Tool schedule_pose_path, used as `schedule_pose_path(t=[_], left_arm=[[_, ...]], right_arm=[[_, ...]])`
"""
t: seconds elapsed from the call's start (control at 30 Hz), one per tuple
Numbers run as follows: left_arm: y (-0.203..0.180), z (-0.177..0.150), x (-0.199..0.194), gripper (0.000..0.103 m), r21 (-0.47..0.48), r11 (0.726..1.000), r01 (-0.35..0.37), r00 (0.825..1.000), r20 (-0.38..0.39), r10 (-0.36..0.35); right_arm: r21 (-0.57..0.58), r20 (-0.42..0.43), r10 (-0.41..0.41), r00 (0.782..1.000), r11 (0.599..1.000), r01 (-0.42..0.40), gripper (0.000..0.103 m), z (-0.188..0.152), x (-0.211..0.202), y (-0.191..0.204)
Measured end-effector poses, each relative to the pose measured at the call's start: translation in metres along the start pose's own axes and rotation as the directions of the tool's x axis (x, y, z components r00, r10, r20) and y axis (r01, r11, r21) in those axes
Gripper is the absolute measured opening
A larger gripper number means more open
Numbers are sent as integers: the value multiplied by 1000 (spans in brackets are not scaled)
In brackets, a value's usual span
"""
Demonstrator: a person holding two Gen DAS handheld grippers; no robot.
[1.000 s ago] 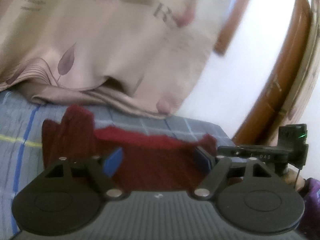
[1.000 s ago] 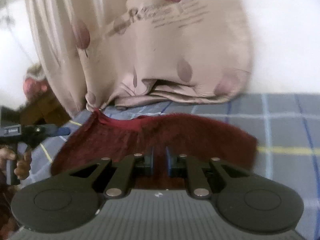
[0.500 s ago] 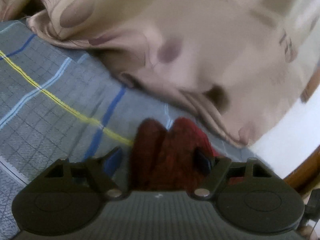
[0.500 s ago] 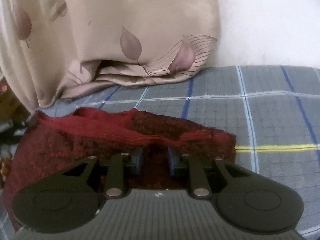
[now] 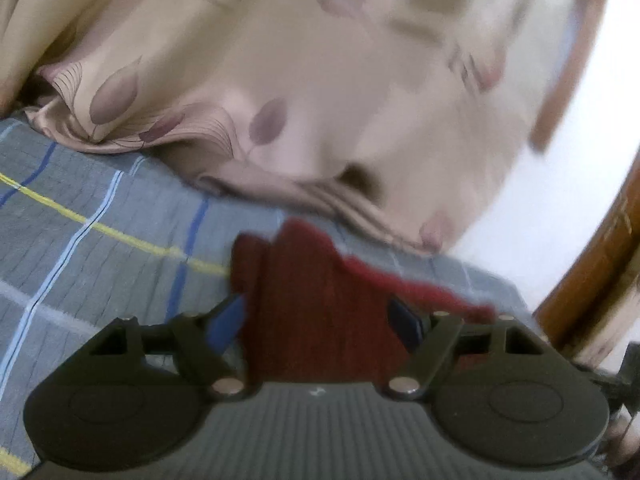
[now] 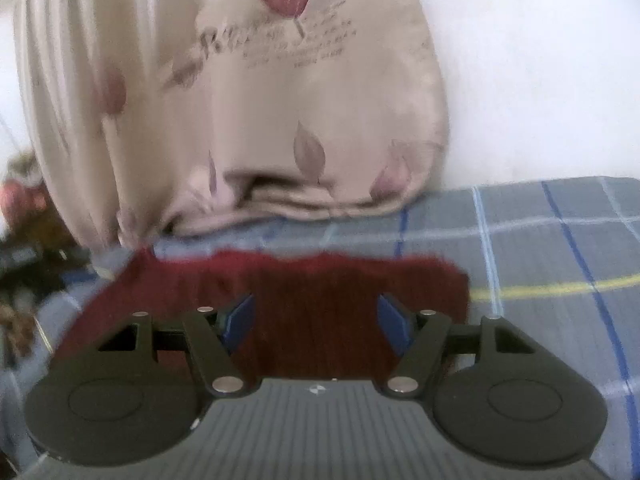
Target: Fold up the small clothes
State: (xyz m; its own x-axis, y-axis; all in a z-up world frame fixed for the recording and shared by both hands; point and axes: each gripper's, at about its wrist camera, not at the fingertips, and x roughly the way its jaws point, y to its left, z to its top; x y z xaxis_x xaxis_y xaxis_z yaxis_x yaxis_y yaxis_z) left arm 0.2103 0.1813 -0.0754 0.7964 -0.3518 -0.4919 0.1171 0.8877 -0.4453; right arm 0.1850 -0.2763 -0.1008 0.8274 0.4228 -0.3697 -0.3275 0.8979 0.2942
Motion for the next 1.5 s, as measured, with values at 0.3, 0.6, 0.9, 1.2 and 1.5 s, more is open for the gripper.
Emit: schedule_pose_path(t=[0.3,0.6,0.9,1.2,1.5], left_arm=[[-39,-10,-26,90,217,941,-261,965,40,258],[-69,-15,-21,90,374,860,-346,935,59,350],[-66,-13,-1,90,365,862,-353,928,20,372],[-23,4,37,91,275,948,-162,968,-143,207],[60,19,86,91,-51,976,211,906,-364,-215]], right_arm=[[12,-55,-179,982,984,180,74,-28,-15,-7],[6,86,-155,984,988,155,88,-57,-51,39],[9,56,-265,963,964,265,100,-65,-29,44],[-1,42,-241,970,970,241,103,-69,-27,45],[3,47,-223,974,975,224,103,-70,-30,44]])
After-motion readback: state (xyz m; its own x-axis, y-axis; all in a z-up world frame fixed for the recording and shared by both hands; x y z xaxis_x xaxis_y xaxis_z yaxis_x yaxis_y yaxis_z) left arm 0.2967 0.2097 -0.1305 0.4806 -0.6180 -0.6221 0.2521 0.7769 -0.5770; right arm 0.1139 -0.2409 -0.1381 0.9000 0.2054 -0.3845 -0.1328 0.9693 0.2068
